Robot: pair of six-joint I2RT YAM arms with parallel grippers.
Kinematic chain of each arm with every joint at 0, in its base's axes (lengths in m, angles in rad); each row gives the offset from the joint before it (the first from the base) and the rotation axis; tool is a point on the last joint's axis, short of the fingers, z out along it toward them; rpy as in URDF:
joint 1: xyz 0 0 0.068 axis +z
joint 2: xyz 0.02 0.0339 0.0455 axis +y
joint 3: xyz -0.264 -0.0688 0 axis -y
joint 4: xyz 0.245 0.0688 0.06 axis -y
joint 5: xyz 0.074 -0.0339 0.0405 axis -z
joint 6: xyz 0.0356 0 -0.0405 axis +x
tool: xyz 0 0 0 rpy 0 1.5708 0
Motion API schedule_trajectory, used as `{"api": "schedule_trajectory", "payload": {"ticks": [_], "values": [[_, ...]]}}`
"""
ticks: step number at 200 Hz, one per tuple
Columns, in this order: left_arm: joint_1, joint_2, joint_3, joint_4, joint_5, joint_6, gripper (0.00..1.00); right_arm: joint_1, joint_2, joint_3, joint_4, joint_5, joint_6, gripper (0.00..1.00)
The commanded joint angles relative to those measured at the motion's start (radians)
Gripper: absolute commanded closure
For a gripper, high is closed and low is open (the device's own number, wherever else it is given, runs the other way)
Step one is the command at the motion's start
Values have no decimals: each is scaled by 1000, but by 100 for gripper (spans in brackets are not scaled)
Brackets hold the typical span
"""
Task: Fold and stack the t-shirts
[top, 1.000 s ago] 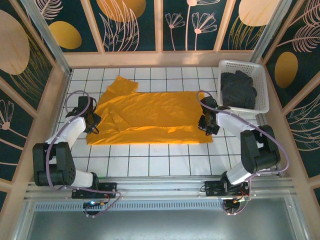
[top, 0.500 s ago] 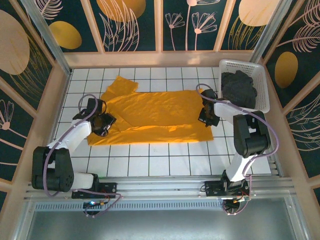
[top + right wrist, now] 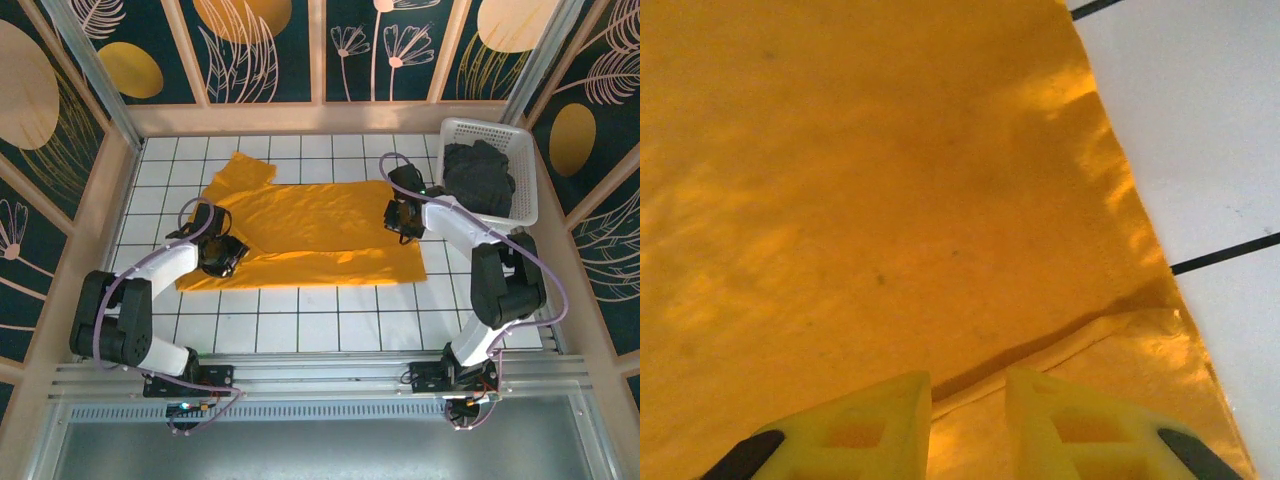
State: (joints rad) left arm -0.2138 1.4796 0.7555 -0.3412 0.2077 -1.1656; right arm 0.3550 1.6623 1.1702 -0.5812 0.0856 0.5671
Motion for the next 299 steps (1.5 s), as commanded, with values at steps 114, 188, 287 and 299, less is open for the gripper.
{"api": "schedule_trajectory", "payload": {"ticks": [114, 188, 287, 299], "values": [[-82, 223, 343, -61, -13, 147, 100, -10, -67, 131, -83, -24, 34, 73], [-137, 417, 561, -165, -101, 288, 100, -21, -89, 100, -85, -44, 37, 73], [-144, 319, 611, -261, -286, 342, 45, -21, -199, -144, -7, -58, 33, 69], [-122, 269, 554, -251, -277, 324, 51, -17, -228, -214, 17, -65, 26, 69]]}}
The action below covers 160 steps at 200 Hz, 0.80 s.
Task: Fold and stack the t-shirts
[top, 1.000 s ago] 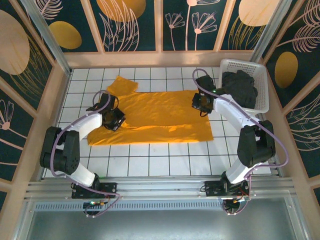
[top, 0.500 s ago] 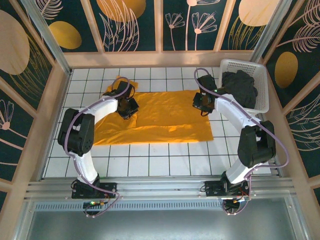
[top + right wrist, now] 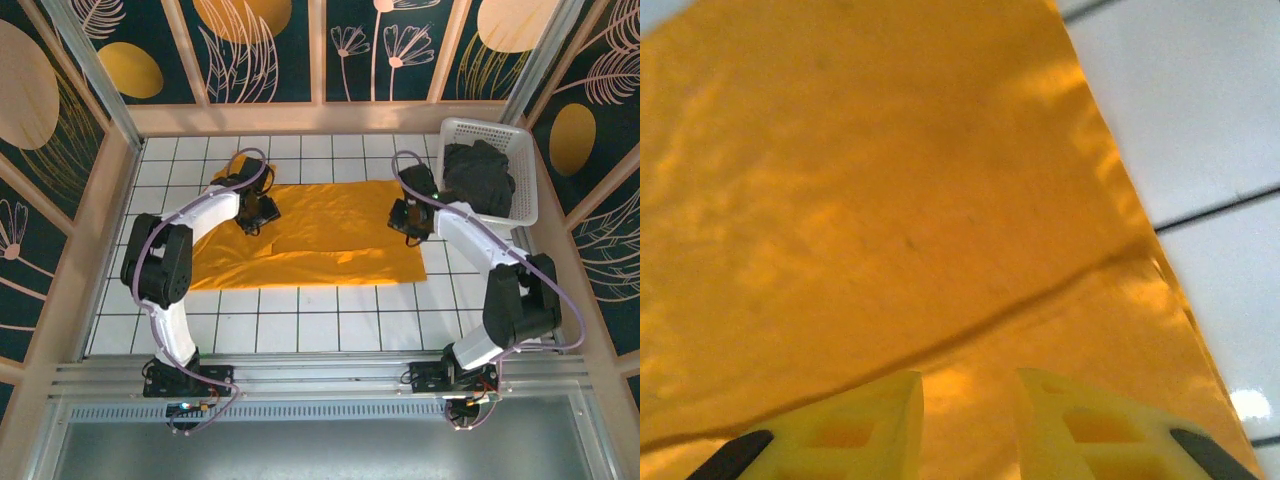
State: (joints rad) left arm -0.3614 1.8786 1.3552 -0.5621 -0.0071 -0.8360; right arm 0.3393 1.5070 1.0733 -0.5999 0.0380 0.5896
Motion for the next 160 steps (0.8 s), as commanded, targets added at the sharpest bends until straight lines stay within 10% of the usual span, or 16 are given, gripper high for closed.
{"api": "schedule_trajectory", "payload": {"ticks": [1, 38, 160], "values": [[29, -134, -52, -28, -62, -8, 52, -1, -75, -123, 37, -17, 3, 69], [155, -210, -287, 76, 56, -51, 77, 5, -67, -241, 94, -17, -15, 69], [239, -417, -722, 85, -20, -141, 77, 149, 34, -341, -78, -61, 51, 68]]}}
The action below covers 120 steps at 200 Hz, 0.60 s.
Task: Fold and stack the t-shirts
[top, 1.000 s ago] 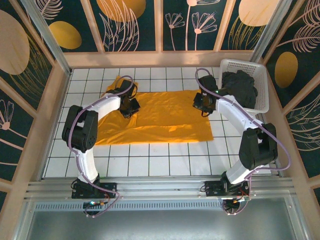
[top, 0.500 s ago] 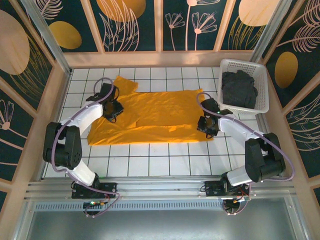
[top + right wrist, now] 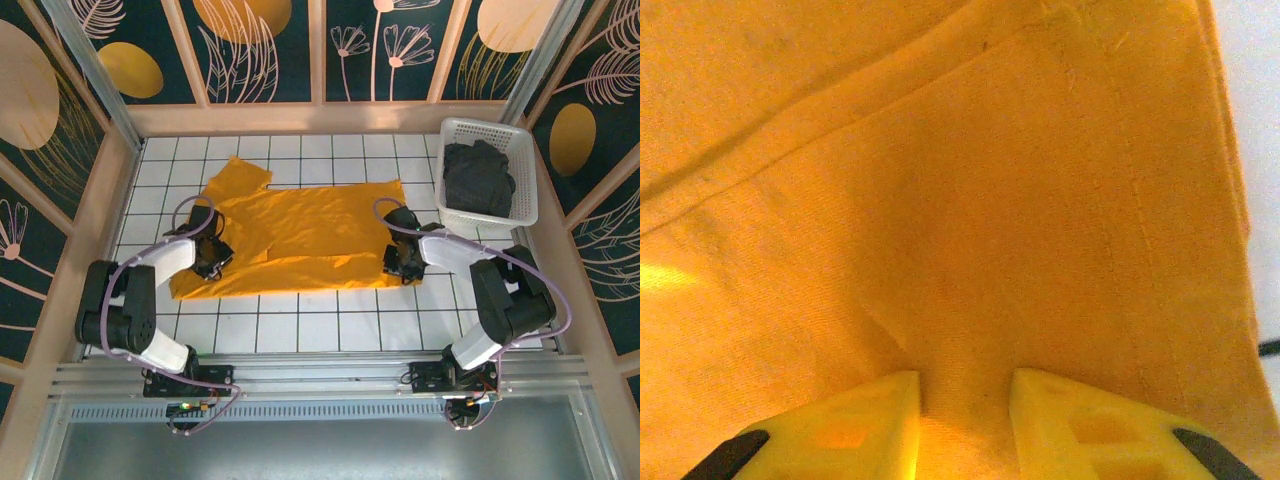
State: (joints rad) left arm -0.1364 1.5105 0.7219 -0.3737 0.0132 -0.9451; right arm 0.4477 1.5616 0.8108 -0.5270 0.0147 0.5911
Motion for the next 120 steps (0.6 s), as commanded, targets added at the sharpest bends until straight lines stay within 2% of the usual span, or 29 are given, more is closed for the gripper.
{"api": "schedule_trajectory", "payload": {"ticks": [1, 41, 61, 89, 95, 104, 120], "values": [[15, -52, -91, -105, -42, -33, 76, 42, -22, -82, -153, -40, 50, 67], [20, -178, -174, -186, -58, -60, 77, 94, -115, -162, -195, -145, 110, 67], [21, -231, -152, -220, -65, -76, 75, 114, -171, -140, -209, -157, 123, 65], [21, -212, 59, -248, -100, -63, 69, 105, -194, 27, -211, -73, 68, 55], [21, -178, 122, -243, -103, -52, 67, 105, -186, 68, -191, -60, 51, 53], [21, -111, 219, -233, -105, -27, 63, 54, -168, 131, -142, -61, 25, 51], [21, 47, 422, -230, -113, 35, 58, -12, -118, 231, -25, -112, -9, 48]]}}
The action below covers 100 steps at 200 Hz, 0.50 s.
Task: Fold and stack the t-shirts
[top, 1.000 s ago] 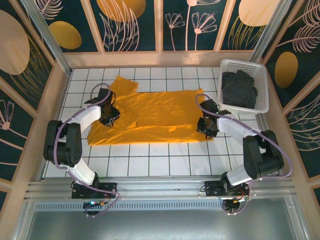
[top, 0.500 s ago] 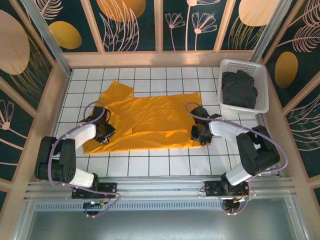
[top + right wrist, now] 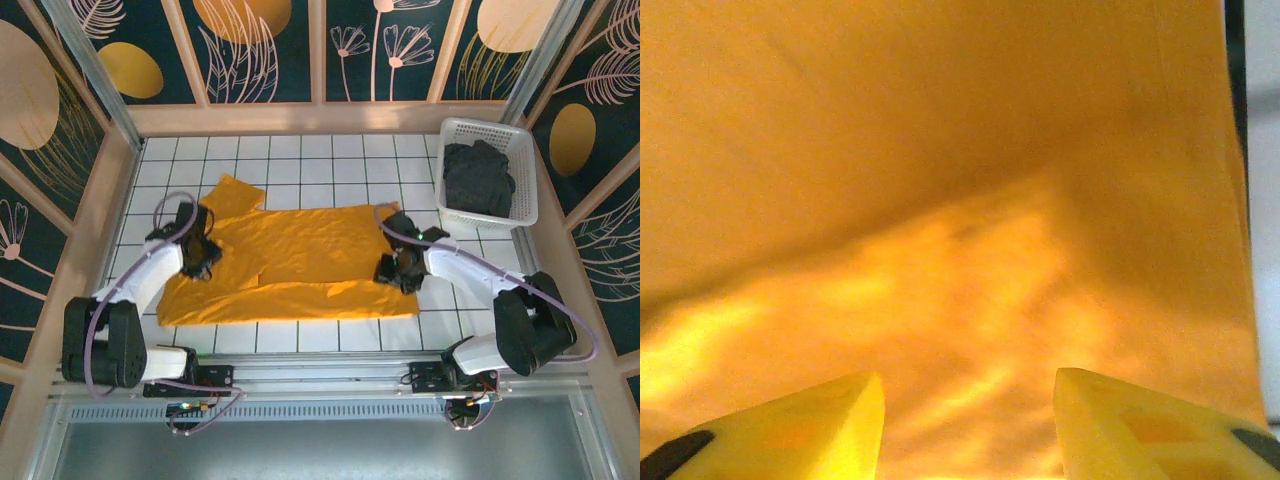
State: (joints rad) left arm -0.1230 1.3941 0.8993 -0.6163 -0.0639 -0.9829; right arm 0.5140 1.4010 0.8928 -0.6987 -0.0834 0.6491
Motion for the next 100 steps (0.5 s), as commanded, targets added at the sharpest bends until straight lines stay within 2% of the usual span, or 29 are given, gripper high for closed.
{"api": "schedule_trajectory", "payload": {"ticks": [1, 31, 68, 100], "values": [[8, 174, 257, 12, -37, 77, 58, -82, 45, 154, 156, -20, -69, 48], [17, 492, 635, -20, -89, 184, 52, -164, 163, 329, 325, -123, -110, 44], [19, 790, 1030, -55, -183, 284, 52, -200, 278, 517, 300, -130, -144, 44], [19, 978, 1245, -45, -258, 353, 52, -202, 264, 523, 282, -133, -151, 44]]}}
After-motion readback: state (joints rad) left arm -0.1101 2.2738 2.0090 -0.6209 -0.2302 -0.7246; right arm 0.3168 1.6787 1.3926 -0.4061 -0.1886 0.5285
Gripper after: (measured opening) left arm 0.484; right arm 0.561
